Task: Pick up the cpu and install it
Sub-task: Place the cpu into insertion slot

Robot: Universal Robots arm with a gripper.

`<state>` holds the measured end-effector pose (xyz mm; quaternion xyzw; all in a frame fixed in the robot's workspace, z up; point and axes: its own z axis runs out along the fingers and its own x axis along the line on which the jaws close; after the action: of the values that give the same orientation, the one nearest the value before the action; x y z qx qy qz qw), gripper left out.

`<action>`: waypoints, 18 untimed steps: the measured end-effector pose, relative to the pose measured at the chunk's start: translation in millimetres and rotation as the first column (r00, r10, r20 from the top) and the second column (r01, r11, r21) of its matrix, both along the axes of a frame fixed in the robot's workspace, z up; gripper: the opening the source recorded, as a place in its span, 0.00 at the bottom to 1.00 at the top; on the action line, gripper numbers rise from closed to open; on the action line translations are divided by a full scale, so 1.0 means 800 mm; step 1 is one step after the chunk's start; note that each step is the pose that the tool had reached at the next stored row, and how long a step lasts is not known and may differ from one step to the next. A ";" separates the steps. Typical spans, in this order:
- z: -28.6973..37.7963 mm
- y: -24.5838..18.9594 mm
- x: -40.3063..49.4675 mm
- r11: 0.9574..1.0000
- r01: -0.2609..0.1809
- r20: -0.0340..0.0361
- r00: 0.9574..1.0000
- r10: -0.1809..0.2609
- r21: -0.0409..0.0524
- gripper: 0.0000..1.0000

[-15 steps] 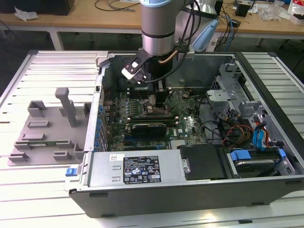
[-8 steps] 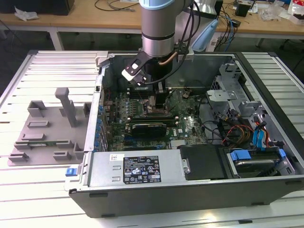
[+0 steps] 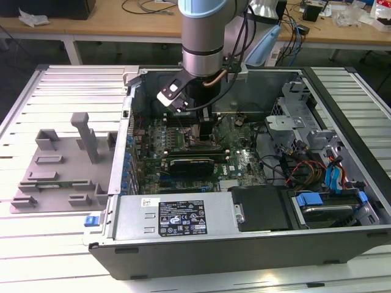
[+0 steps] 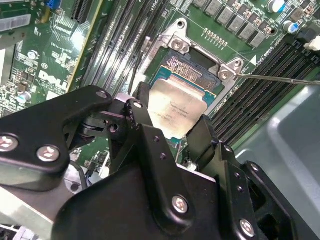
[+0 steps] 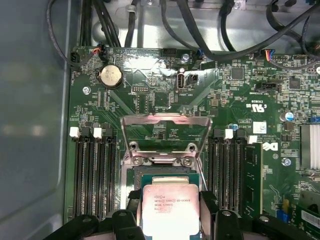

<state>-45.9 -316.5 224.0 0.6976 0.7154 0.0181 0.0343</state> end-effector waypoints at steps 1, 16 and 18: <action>-0.0011 0.0008 0.000 1.000 0.000 0.000 1.000 0.000 0.000 0.55; -0.0243 0.0090 -0.005 1.000 -0.007 0.000 1.000 0.007 -0.019 0.55; -0.0273 0.0090 -0.005 1.000 0.004 0.000 1.000 -0.004 -0.025 0.55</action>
<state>-50.0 -309.3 202.2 0.6985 0.7143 0.0090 0.0430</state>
